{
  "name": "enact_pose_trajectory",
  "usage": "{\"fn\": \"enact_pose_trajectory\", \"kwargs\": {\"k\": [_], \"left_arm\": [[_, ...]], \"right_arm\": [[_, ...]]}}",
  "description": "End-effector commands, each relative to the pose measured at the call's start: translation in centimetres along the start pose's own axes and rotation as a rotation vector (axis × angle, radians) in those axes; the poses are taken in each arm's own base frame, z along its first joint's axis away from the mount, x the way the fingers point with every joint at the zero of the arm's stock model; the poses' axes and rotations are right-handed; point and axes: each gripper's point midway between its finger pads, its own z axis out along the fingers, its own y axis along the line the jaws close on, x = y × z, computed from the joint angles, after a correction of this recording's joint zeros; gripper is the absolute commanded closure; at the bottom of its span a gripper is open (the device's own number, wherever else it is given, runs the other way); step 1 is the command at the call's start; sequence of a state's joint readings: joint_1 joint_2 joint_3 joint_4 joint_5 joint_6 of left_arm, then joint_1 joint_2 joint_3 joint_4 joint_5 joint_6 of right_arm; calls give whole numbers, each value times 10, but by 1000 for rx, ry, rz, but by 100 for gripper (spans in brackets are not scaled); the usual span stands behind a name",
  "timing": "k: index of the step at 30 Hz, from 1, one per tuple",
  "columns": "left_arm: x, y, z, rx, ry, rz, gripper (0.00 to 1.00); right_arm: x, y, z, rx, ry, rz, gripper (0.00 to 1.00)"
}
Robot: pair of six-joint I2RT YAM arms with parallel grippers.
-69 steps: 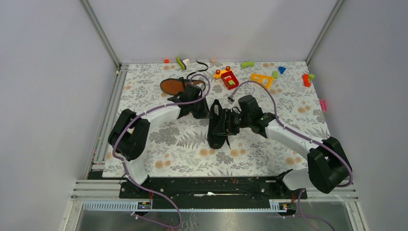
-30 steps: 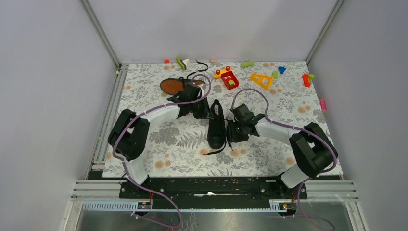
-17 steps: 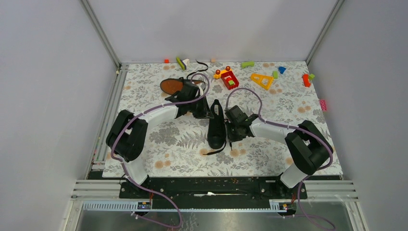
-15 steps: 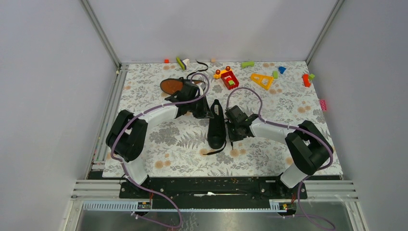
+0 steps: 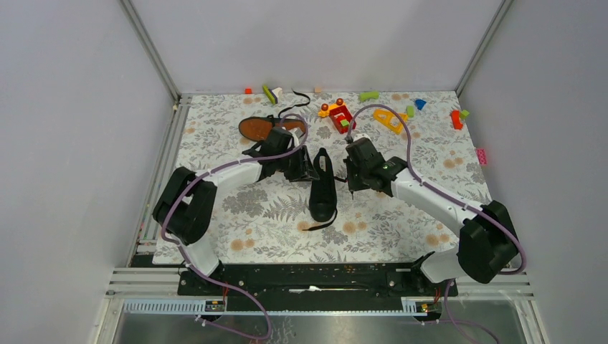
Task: Tie the shoes
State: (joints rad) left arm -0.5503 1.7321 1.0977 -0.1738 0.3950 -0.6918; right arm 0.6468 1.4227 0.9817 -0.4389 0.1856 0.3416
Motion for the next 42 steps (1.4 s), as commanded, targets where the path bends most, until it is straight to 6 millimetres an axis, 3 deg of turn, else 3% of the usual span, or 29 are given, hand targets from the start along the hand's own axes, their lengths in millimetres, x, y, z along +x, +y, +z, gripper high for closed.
{"fn": "enact_pose_trajectory", "kwargs": {"k": [1,7,14,23,28,37,42], "left_arm": [[-15,-26,-14,114,-85,-1,55],[-22,-40,-11,201,-118,-66,51],[-24,-38,0,228,-118,-118,54],[-19,-24,8,205,-93,-148,59],[-19,-16,0,219,-110,-163,68],[-10,-7,-9,218,-94,-154,75],[-8,1,-6,172,-85,-146,84]], "right_arm": [[-31,21,-21,-103,-42,-7,100],[-45,51,-16,-219,2,40,100],[-59,73,3,-319,26,131,100],[-76,79,18,-373,9,219,100],[-81,83,26,-379,21,221,100],[-79,82,39,-367,34,176,100],[-72,72,52,-314,52,131,100]]}}
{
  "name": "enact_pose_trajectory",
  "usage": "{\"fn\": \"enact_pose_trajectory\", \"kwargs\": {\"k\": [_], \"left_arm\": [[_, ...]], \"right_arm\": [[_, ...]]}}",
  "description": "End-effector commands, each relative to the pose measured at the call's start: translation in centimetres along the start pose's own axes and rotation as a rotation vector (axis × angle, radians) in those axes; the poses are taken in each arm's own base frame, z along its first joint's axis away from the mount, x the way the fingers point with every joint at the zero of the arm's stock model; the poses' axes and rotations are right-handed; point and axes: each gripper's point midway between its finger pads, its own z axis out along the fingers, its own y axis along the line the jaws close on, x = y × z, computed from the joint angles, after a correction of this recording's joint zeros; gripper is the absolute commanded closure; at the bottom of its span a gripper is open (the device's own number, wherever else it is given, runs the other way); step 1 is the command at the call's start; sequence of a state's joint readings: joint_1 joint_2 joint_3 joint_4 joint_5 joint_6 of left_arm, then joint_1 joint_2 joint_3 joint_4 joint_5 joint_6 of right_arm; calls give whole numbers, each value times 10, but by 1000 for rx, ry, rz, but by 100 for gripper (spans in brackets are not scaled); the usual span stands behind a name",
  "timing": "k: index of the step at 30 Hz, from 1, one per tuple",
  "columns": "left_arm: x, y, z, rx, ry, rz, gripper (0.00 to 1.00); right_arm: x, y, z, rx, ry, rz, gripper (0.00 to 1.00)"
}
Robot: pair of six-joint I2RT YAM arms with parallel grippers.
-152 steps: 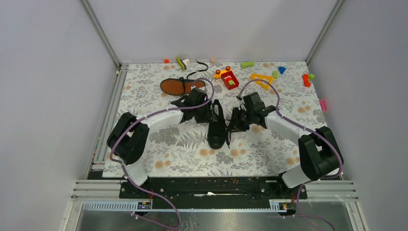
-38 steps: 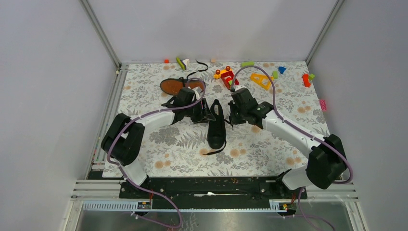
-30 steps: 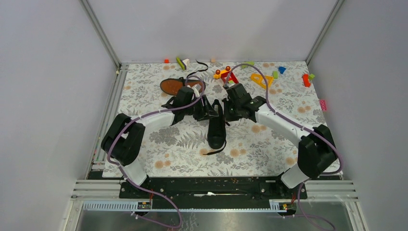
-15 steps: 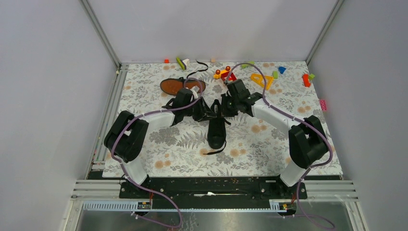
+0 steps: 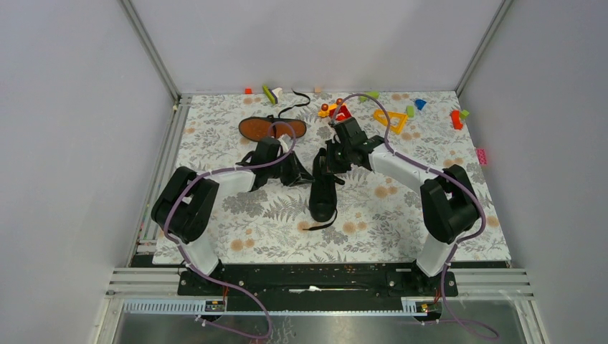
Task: Tie the shoes
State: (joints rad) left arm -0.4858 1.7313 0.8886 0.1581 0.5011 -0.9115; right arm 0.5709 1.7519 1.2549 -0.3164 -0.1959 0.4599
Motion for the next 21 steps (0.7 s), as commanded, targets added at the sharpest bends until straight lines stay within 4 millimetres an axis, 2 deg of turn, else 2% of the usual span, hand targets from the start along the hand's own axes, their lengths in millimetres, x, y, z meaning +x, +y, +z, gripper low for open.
{"fn": "enact_pose_trajectory", "kwargs": {"k": [1,5,12,21], "left_arm": [[-10,-17,-7,43,-25,59,86],[-11,-18,1,48,-14,54,91],[-9,-30,12,71,10,67,93],[4,-28,22,62,52,68,93]], "right_arm": [[-15,-2,4,22,-25,-58,100],[-15,-8,7,48,-22,-81,100],[-13,-23,11,103,2,-175,100],[12,-13,22,-20,100,-256,100]]}}
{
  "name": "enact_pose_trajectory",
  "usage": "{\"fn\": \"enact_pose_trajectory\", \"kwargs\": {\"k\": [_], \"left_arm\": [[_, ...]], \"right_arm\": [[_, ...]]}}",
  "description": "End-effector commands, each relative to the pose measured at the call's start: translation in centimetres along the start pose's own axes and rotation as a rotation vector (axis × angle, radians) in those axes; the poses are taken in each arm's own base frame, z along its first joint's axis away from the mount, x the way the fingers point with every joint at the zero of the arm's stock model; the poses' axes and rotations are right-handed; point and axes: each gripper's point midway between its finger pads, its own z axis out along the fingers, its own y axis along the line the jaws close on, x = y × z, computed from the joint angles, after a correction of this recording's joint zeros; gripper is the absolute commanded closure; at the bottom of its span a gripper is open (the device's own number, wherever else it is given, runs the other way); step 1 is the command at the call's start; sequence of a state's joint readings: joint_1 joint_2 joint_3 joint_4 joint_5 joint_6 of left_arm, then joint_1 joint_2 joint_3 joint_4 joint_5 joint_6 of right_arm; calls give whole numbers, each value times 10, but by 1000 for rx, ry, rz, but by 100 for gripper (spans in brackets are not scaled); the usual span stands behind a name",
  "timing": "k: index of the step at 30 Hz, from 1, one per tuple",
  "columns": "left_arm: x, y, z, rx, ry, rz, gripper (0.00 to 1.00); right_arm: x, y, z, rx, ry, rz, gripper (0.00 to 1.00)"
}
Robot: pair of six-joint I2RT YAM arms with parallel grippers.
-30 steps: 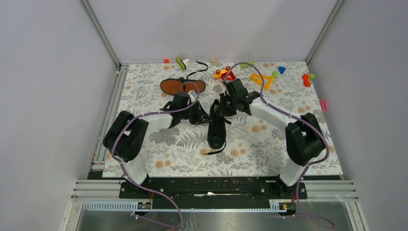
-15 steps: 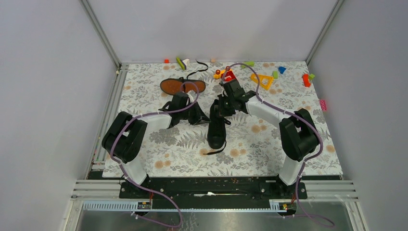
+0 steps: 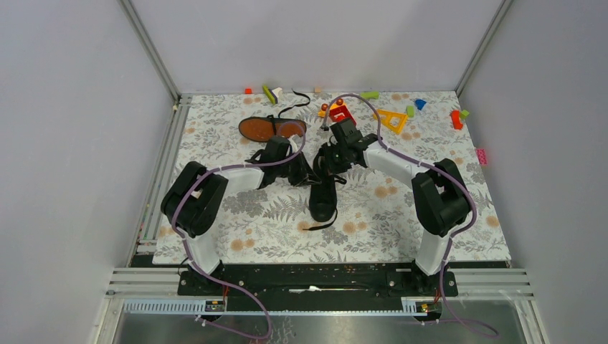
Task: Tie the shoes
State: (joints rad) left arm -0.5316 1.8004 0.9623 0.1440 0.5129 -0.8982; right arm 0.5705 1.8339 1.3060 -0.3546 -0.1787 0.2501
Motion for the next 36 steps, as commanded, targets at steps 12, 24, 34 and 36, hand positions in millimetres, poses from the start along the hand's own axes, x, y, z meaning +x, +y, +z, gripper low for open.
{"fn": "enact_pose_trajectory", "kwargs": {"k": [12,24,34,36], "left_arm": [[-9,-22,-1,66,-12,50,90],[-11,-30,-8,123,-23,69,81],[-12,-34,-6,174,-23,56,70],[-12,-37,-6,193,-19,50,70]], "right_arm": [[25,12,6,-114,87,-85,100],[18,31,10,-322,92,77,100],[1,40,19,-476,109,241,100],[1,40,20,-474,109,244,100]]}}
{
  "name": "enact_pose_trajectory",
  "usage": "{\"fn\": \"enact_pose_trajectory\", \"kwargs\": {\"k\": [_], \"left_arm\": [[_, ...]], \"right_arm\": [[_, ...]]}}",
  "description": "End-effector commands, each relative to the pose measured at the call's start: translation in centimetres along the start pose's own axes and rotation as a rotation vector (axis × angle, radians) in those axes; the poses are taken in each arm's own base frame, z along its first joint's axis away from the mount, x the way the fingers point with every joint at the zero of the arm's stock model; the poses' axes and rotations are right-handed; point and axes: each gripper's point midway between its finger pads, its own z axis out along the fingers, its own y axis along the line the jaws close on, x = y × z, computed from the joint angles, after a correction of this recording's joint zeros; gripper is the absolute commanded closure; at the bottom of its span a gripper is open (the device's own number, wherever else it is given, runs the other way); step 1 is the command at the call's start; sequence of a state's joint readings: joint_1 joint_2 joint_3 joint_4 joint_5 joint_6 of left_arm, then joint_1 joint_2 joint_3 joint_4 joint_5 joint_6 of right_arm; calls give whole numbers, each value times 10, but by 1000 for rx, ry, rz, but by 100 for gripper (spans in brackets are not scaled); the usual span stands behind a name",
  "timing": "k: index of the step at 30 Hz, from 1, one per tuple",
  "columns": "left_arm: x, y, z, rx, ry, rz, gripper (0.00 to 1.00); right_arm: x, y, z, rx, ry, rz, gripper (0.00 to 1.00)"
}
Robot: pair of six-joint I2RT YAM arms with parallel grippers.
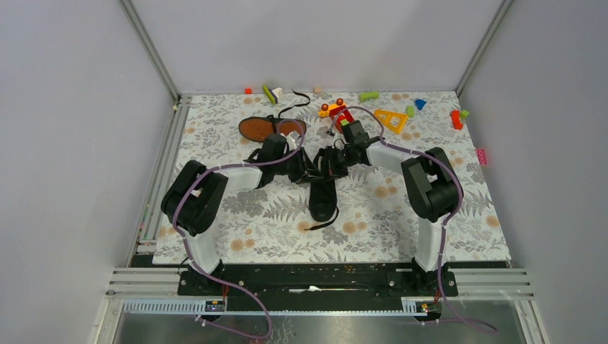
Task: Tie the shoes
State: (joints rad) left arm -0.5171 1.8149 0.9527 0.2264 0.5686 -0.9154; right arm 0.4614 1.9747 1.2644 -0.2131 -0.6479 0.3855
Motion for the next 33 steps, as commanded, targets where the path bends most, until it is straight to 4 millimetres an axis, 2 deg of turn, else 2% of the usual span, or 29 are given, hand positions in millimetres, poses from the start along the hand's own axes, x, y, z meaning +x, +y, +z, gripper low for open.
{"fn": "enact_pose_trajectory", "kwargs": {"k": [1,6,15,21,28,33], "left_arm": [[-7,-30,-4,129,-16,44,70],[-8,-24,-7,103,-20,41,70],[-7,-24,-31,36,-48,103,69],[-3,-7,-43,-65,-63,125,63],[3,8,-56,-136,-92,143,63],[9,15,-53,-132,-70,145,67]], "right_arm": [[-14,22,3,-93,-29,-3,100],[-19,25,0,-113,-49,16,100],[-26,35,-12,-155,-77,112,100],[-24,40,-19,-150,-86,166,100],[-23,37,-17,-137,-87,180,100],[-24,39,-18,-140,-87,185,100]]}}
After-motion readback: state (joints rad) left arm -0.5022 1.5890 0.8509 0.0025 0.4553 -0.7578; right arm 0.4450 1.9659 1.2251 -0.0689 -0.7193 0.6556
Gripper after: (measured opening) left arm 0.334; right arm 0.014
